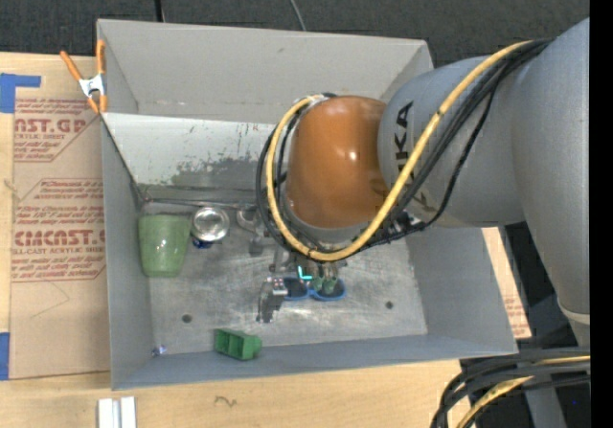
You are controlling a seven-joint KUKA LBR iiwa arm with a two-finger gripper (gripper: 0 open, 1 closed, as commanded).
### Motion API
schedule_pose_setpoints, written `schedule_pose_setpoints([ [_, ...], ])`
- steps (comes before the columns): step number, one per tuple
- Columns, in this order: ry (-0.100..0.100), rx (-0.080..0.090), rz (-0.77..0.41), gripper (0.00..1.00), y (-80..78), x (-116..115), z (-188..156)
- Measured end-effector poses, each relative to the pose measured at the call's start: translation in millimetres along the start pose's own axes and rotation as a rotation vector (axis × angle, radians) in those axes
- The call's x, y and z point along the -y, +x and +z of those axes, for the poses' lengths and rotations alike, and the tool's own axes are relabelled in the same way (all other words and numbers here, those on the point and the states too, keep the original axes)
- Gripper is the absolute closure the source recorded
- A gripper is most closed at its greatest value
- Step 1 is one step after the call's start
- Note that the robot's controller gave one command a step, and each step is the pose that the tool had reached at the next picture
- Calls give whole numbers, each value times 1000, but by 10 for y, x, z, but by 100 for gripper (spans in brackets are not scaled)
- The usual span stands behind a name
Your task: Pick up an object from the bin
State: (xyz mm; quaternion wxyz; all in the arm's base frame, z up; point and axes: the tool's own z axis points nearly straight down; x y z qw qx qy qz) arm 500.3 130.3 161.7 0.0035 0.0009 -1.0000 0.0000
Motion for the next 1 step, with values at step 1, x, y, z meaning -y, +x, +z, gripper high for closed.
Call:
schedule_pose_setpoints([
  [1,-3,12,41,0,101,419,907],
])
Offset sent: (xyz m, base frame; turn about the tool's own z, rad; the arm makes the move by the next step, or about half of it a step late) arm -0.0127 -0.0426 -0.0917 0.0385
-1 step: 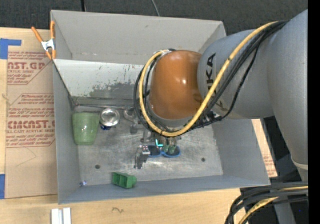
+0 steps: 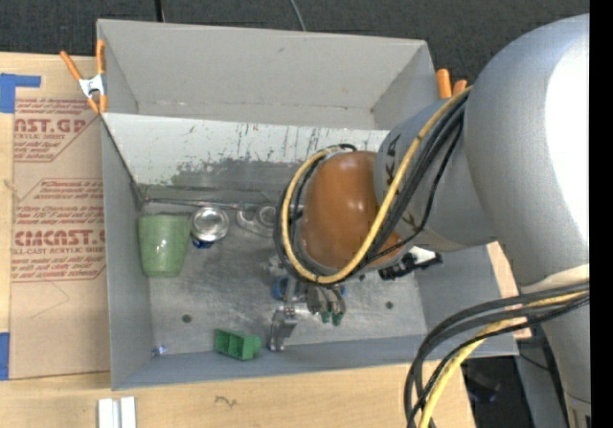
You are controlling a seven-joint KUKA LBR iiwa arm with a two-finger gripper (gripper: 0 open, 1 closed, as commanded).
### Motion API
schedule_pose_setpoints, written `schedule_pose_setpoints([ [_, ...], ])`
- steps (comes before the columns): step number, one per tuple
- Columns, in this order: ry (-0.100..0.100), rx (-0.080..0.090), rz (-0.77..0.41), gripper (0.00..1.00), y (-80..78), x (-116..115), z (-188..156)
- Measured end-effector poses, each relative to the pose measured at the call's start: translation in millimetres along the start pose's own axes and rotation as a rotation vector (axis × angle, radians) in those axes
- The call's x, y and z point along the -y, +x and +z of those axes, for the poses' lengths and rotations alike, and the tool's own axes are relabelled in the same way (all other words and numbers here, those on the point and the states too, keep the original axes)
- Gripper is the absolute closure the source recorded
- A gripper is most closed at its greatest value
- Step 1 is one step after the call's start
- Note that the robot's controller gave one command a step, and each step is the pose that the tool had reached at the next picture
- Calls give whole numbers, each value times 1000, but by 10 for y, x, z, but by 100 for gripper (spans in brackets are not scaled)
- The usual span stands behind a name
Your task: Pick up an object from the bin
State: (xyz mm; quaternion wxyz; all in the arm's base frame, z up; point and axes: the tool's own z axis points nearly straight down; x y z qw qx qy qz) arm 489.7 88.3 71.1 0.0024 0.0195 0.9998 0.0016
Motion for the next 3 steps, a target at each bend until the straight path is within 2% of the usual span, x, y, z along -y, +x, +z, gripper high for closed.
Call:
schedule_pose_setpoints([
  [1,2,0,69,0,-37,626,-6],
  [2,0,-1,64,100,-27,597,-15],
  [3,3,4,38,100,48,731,-1448],
])
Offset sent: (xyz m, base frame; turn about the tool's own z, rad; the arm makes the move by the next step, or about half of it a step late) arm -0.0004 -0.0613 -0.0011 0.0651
